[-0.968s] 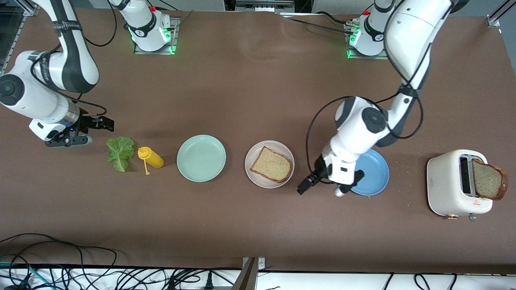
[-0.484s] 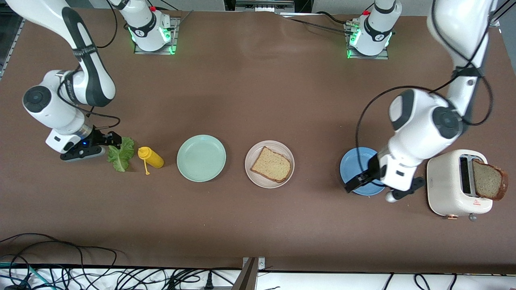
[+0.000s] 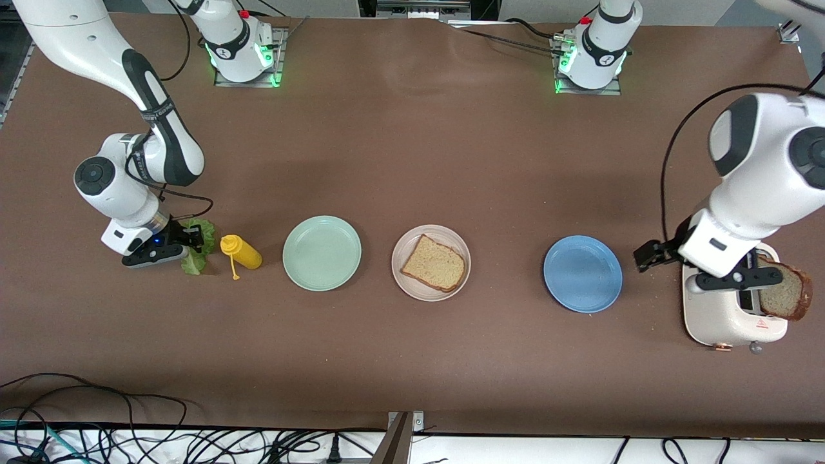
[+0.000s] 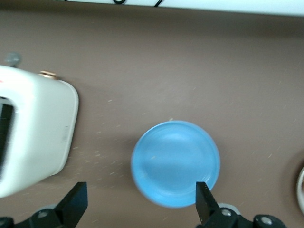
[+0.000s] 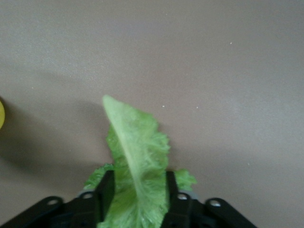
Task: Make sandwich on beige plate with both arms
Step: 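Grasp the green lettuce leaf with the right gripper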
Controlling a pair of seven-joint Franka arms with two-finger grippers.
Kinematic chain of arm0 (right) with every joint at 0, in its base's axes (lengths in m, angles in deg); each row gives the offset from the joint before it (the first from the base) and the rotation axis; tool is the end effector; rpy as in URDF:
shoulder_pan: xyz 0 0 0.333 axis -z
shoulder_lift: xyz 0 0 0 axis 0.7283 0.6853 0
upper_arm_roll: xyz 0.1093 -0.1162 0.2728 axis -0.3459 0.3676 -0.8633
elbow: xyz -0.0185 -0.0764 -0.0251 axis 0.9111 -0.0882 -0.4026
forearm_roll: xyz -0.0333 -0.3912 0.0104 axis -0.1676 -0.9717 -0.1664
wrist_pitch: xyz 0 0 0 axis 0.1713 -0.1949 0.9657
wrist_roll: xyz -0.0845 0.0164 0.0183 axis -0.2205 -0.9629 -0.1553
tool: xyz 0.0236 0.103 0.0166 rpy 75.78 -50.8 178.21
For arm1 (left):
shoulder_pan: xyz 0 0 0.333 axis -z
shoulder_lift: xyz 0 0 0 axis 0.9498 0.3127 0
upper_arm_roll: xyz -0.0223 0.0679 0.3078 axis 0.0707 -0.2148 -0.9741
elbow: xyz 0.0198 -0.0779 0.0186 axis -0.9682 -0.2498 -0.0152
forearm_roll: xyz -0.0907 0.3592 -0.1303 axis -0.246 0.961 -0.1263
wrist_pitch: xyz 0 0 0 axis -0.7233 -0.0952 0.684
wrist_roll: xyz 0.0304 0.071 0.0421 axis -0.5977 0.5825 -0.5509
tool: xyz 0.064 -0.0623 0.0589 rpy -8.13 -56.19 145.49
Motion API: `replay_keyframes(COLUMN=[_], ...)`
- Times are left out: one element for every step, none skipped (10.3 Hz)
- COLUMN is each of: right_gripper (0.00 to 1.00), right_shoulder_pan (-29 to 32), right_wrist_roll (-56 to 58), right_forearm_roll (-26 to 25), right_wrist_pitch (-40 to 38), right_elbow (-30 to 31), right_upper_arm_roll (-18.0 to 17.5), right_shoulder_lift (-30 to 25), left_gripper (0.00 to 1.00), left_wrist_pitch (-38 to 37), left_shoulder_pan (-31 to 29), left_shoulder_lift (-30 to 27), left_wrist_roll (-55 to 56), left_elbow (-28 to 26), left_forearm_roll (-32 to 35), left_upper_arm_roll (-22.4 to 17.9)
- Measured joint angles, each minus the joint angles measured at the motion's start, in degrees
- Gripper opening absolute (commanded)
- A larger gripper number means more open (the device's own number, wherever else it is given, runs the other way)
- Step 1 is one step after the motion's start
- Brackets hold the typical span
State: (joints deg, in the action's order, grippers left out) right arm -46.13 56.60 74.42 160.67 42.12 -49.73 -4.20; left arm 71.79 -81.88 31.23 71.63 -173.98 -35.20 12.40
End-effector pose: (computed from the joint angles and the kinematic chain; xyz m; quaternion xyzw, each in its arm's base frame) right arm 0.5816 -0.0364 0.1996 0.9868 0.1433 0.0663 0.0369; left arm 0.6587 -0.0387 0.4727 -0.9986 -0.0256 -0.0369 0.0278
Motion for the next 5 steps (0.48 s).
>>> replay_keyframes(right_gripper=[0.03,0.00,0.00,0.00,0.00], right_shoulder_pan=[0.0,0.0,0.0,-0.1,-0.1], right_wrist_roll=[0.1,0.2,0.4,0.8,1.0], right_forearm_roll=[0.0,0.0,0.0,0.0,0.0], right_wrist_pitch=[1.6,4.9,7.7,8.4,8.5], right_elbow=[0.0,0.0,0.0,0.0,-0.1], right_upper_arm_roll=[0.0,-0.1,-0.2,-0.2,-0.2], right_shoulder_lift=[0.5,1.7,3.0,3.3,3.2], left_gripper=[1.00,1.00,1.00,1.00,1.00], left_wrist_pitch=[-2.2,-3.1,-3.2,-3.3,-3.3], left_shoulder_pan=[-1.4,-2.8,-3.4,-3.5,-3.5], left_shoulder_lift=[-0.9,-1.3,-1.4,-1.4,-1.4], left_wrist_roll=[-3.9,-6.3,-7.3,-7.5,-7.6], left_elbow=[0.3,0.4,0.4,0.4,0.4], left_forearm_roll=[-0.3,-1.0,-1.6,-1.6,-1.6], left_upper_arm_roll=[0.0,0.0,0.0,0.0,0.2])
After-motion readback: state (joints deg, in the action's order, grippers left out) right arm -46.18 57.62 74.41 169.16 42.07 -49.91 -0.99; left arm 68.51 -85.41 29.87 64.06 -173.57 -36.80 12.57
